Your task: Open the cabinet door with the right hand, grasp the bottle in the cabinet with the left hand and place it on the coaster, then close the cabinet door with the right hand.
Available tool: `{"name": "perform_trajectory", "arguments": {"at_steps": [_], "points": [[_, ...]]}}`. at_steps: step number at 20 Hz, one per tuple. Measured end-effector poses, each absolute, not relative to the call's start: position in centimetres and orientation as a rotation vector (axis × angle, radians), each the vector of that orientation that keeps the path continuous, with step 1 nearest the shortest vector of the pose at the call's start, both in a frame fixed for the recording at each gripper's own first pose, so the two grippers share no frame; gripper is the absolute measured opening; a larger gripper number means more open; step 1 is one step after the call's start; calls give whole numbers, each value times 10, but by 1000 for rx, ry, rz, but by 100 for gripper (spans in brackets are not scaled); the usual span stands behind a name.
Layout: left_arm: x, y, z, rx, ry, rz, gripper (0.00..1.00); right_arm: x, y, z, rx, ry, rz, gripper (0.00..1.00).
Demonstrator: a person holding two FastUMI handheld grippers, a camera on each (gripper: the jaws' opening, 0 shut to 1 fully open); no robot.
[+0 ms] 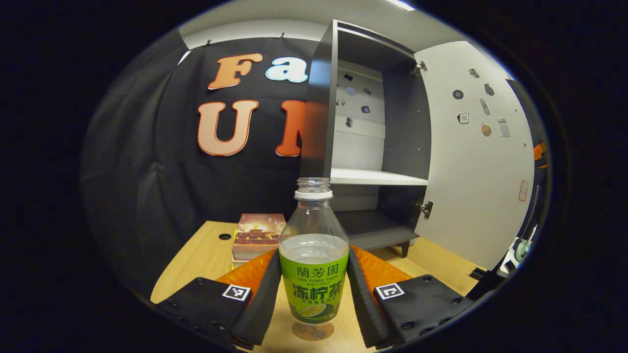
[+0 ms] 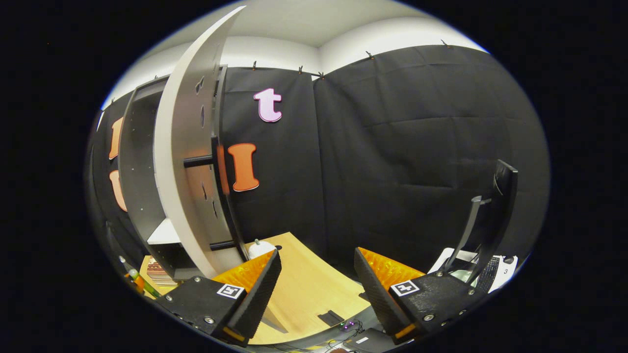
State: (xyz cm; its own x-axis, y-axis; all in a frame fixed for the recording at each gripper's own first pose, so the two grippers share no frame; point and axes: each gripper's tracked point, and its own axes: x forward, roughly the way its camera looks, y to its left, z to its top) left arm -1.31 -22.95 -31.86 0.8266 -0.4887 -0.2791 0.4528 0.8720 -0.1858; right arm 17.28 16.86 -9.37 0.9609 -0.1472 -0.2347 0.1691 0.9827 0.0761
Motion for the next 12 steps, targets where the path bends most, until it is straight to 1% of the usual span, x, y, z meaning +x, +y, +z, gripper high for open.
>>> {"name": "perform_trajectory", "arguments": {"at_steps": [1, 2, 3, 12], "points": [[-16, -229, -328, -115, 339, -499, 80, 172, 170, -94, 91, 236, -165, 93], [-19, -226, -337, -110, 339, -494, 76, 172, 169, -94, 85, 239, -171, 93], [-21, -225, -345, -98, 339, -495, 78, 170, 169, -94, 80, 240, -179, 93], [-32, -246, -418, -73, 392, -521, 78, 160, 164, -101, 51, 286, -212, 93]]}}
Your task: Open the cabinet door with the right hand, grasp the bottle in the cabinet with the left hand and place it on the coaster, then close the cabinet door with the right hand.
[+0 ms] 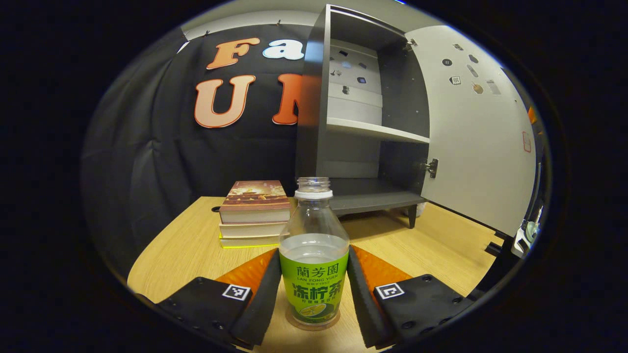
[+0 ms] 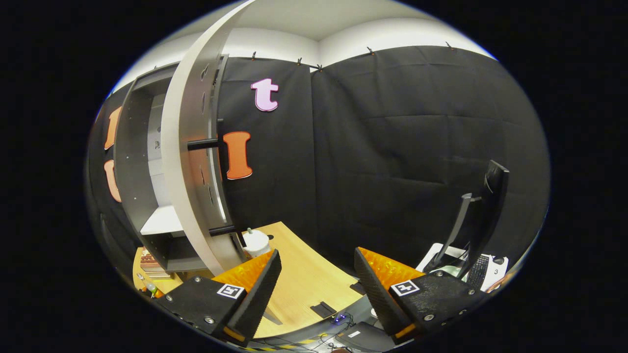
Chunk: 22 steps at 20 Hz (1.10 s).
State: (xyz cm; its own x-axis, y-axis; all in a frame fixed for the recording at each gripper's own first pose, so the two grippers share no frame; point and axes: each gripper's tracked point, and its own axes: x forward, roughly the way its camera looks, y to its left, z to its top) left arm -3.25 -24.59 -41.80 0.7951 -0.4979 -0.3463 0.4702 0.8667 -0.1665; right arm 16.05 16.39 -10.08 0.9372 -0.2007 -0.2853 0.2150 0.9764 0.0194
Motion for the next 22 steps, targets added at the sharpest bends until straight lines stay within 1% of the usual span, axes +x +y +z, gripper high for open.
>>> {"name": "perform_trajectory", "arguments": {"at_steps": [2, 4, 5, 6, 7, 9, 11, 12, 13, 14, 15, 16, 17, 18, 22], "points": [[-30, -247, -428, -75, 405, -510, 78, 160, 167, -99, 39, 282, -205, 93], [-28, -246, -427, -53, 380, -497, 78, 160, 167, -96, 31, 278, -198, 93], [-28, -247, -429, -48, 375, -494, 78, 159, 167, -94, 30, 274, -194, 98], [-29, -248, -435, -53, 383, -491, 78, 159, 168, -92, 29, 268, -189, 93], [-28, -247, -432, -50, 364, -483, 80, 158, 168, -90, 28, 263, -185, 93], [-30, -248, -433, -43, 373, -486, 77, 159, 170, -89, 23, 258, -178, 93], [-35, -246, -431, -52, 381, -479, 78, 162, 173, -91, 16, 257, -167, 93], [-37, -245, -431, -53, 386, -475, 78, 164, 173, -94, 11, 258, -166, 98], [-40, -244, -430, -53, 393, -473, 78, 166, 172, -97, 9, 261, -166, 98], [-43, -243, -429, -52, 399, -474, 78, 170, 172, -101, 11, 268, -168, 93], [-44, -243, -429, -50, 407, -470, 78, 172, 172, -105, 19, 277, -169, 98], [-47, -242, -429, -51, 413, -469, 80, 175, 174, -110, 28, 288, -168, 93], [-48, -241, -428, -51, 417, -464, 80, 178, 175, -113, 34, 297, -169, 93], [-50, -240, -428, -49, 421, -456, 82, 180, 175, -116, 35, 306, -169, 93], [-54, -239, -426, -50, 413, -440, 81, 186, 183, -123, 42, 319, -158, 93]]}}
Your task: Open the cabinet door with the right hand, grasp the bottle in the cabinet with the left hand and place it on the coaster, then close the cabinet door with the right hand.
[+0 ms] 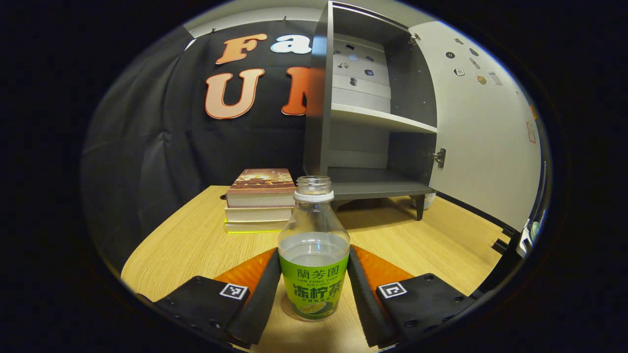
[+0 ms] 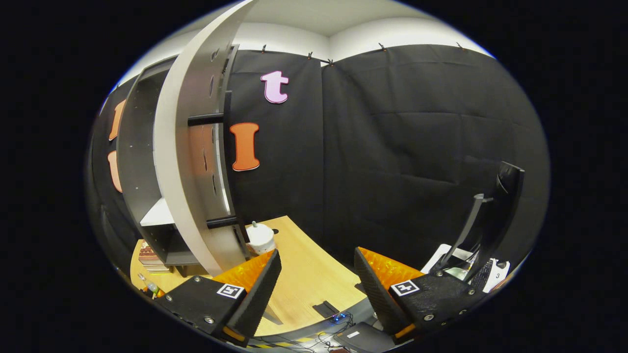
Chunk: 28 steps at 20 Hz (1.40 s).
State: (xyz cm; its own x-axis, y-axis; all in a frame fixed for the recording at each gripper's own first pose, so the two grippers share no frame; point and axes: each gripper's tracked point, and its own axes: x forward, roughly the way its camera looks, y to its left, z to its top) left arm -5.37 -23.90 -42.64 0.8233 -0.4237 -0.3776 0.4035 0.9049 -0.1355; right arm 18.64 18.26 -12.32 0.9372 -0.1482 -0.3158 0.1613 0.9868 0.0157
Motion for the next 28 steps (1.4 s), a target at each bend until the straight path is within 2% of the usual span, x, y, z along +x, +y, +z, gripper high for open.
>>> {"name": "perform_trajectory", "arguments": {"at_steps": [1, 2, 13, 15, 18, 19, 20, 23, 28], "points": [[-56, -239, -425, -46, 409, -440, 80, 187, 185, -124, 41, 321, -153, 93], [-59, -239, -426, -39, 404, -442, 83, 188, 187, -125, 38, 322, -149, 93], [-79, -232, -426, 14, 422, -440, 85, 188, 197, -134, 14, 344, -139, 93], [-82, -230, -423, 14, 415, -435, 89, 187, 199, -134, 5, 346, -135, 92], [-88, -226, -421, 25, 413, -438, 89, 185, 207, -135, -15, 348, -112, 92], [-91, -225, -421, 26, 415, -441, 89, 184, 209, -135, -25, 349, -107, 98], [-95, -224, -420, 25, 416, -441, 89, 185, 210, -135, -34, 346, -106, 89], [-103, -220, -416, 21, 416, -440, 89, 183, 214, -136, -33, 347, -99, 88], [-120, -207, -404, 15, 430, -442, 89, 178, 223, -137, -32, 348, -97, 81]]}}
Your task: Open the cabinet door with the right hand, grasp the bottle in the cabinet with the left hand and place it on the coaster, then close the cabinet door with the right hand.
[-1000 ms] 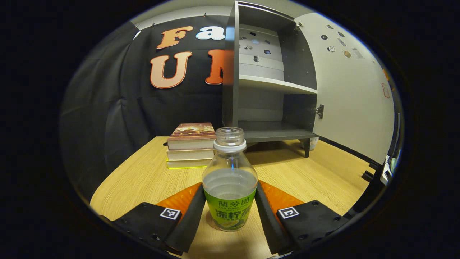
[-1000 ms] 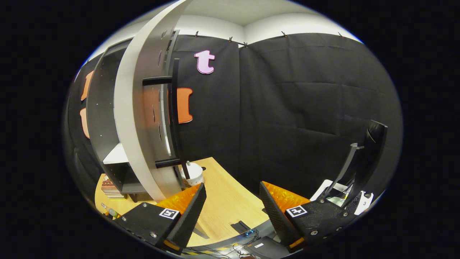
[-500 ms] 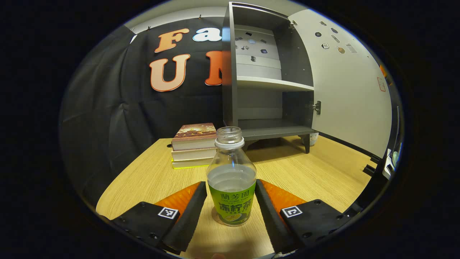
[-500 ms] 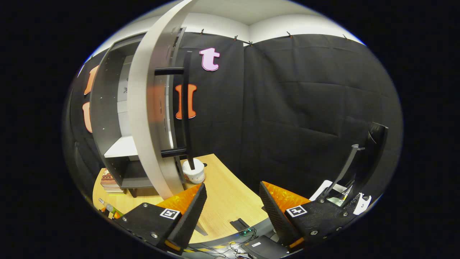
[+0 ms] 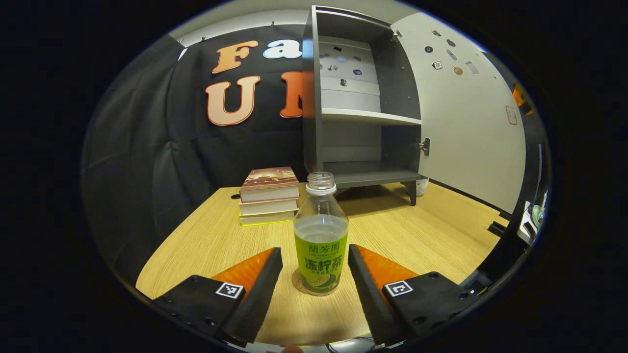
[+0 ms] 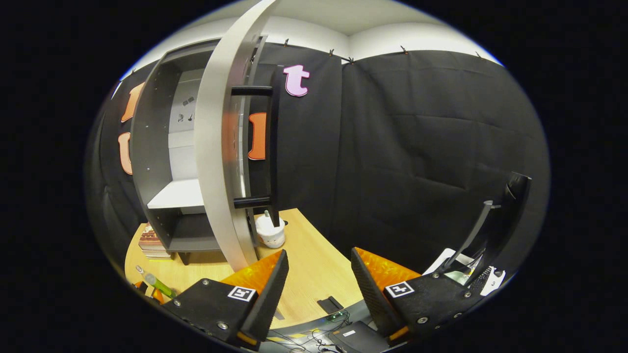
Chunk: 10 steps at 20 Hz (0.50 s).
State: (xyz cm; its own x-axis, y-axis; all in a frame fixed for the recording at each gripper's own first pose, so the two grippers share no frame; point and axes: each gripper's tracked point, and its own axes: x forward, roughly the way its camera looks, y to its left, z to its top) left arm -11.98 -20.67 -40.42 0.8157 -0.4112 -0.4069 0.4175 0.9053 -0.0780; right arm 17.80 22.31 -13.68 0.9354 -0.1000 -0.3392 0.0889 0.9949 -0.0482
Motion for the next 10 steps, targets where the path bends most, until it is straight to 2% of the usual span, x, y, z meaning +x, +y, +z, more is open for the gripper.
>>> {"name": "perform_trajectory", "arguments": {"at_steps": [5, 10], "points": [[-125, -180, -357, 7, 393, -438, 89, 176, 243, -137, -32, 340, -55, 79], [-105, -141, -293, 8, 328, -418, 89, 171, 257, -134, -14, 325, -59, 76]]}}
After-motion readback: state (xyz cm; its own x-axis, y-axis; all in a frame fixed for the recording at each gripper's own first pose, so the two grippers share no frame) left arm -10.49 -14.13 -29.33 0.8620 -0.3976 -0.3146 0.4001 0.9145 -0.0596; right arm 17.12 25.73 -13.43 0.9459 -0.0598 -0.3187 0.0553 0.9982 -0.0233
